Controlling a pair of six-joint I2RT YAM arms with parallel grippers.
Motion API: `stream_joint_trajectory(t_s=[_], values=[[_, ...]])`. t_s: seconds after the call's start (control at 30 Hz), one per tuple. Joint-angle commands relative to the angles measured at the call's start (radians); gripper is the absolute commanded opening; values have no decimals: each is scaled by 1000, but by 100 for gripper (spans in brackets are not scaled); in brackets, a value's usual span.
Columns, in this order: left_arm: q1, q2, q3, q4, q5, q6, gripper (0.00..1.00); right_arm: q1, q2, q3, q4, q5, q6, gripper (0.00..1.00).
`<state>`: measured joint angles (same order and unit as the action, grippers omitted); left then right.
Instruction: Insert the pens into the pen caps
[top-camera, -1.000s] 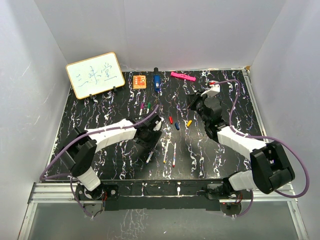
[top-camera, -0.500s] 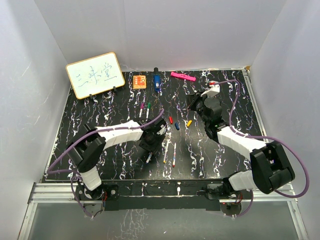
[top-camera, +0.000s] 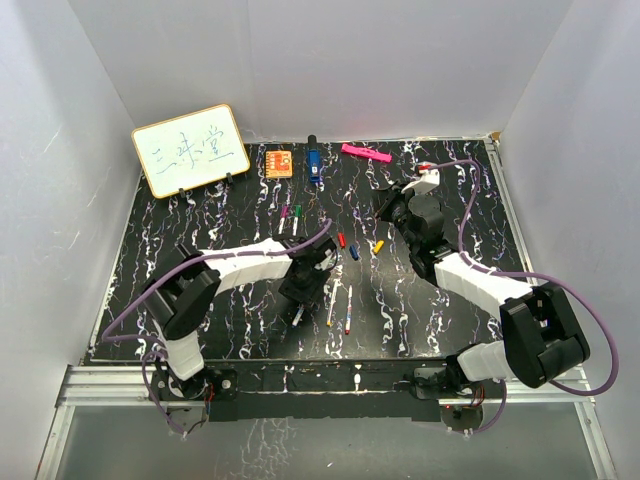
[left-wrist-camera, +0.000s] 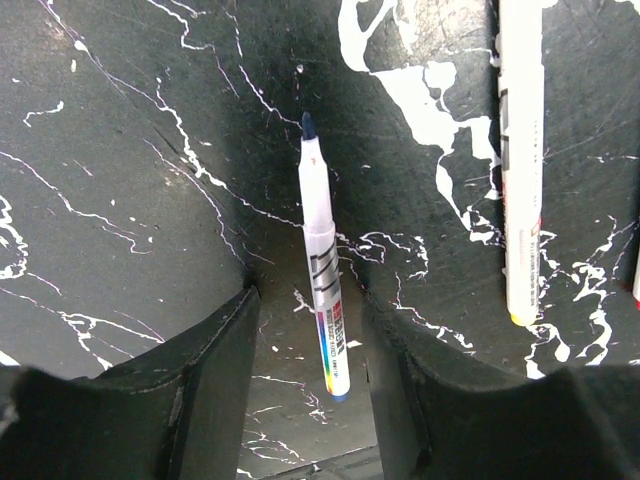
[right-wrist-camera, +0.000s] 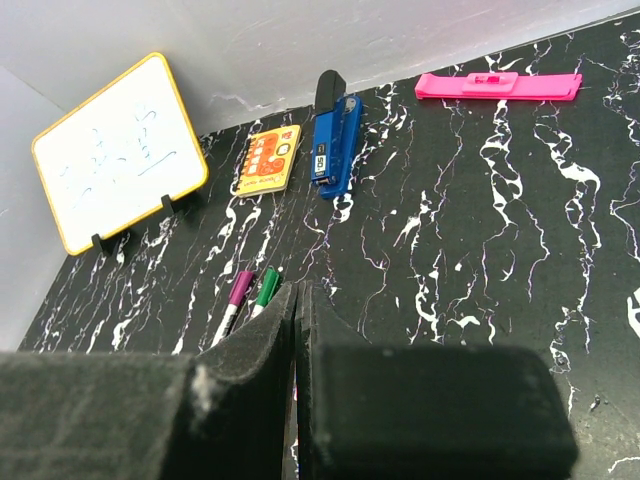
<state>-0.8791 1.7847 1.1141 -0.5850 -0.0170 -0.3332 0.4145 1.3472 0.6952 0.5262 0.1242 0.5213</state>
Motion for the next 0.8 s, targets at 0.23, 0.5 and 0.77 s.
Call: stream_joint_trajectory(t_s=[0.23, 0.5, 0.77], values=[[-5, 122, 38, -59, 85, 49, 25, -3, -15, 8, 58, 1, 5, 0], [-5, 168, 18, -24, 112, 60, 0, -3, -7, 10, 55, -3, 1, 0], [-6, 186, -16, -10, 93, 76, 0, -5, 7, 19, 31, -21, -14, 3]])
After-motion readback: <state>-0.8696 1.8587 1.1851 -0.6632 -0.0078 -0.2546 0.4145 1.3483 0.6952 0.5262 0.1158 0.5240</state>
